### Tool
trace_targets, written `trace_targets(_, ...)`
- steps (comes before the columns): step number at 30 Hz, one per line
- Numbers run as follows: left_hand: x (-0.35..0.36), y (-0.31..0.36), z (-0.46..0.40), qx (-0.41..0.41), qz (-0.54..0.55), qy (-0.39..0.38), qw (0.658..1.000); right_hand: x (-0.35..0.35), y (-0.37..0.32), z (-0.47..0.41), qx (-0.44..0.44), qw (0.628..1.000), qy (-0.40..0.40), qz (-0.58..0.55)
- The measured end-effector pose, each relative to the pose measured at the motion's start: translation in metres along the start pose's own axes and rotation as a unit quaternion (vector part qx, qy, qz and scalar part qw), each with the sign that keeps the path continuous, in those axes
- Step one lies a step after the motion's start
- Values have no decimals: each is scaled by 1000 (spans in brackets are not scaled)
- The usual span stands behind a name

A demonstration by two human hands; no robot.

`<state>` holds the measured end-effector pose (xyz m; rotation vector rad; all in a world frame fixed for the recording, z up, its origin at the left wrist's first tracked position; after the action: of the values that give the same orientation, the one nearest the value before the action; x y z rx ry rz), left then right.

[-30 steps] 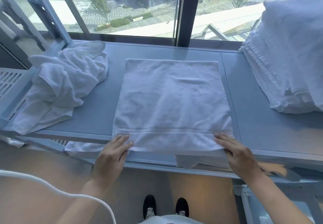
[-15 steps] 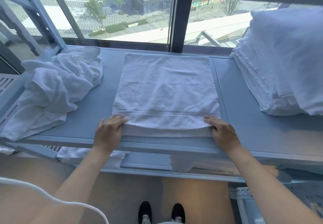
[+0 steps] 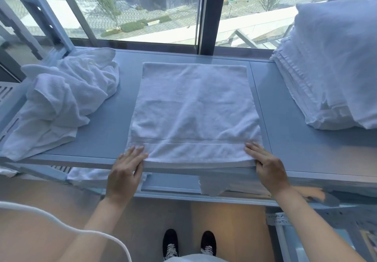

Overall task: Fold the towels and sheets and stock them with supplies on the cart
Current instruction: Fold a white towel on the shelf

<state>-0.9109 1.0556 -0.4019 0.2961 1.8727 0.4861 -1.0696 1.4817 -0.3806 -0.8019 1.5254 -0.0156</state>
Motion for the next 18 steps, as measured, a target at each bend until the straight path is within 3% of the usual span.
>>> trace_targets(6, -7, -5, 0, 17, -37, 20, 999, -29, 6, 3, -8, 998, 52, 32)
trace_targets(11, -10, 3, 4, 29, -53, 40, 997, -14, 7, 35, 11, 1000, -18, 19)
trace_targets(15, -26, -1, 4, 64, -20, 59, 996, -9, 6, 35, 23, 999, -8, 25)
trace_targets(18, -25, -7, 14, 94, 6, 31, 995, -6, 5, 35, 17, 999, 9, 25)
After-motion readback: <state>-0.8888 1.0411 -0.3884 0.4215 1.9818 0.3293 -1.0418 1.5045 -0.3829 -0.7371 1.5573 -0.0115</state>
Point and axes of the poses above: each hand's wrist, its own z-axis away from the middle knuckle, its own x-axis out of the palm, y = z × x, the point moved 1 cm from there along -z, towards the middle knuckle, and after that the axes turned 5 degrees about -y, right-handed, at the moved point
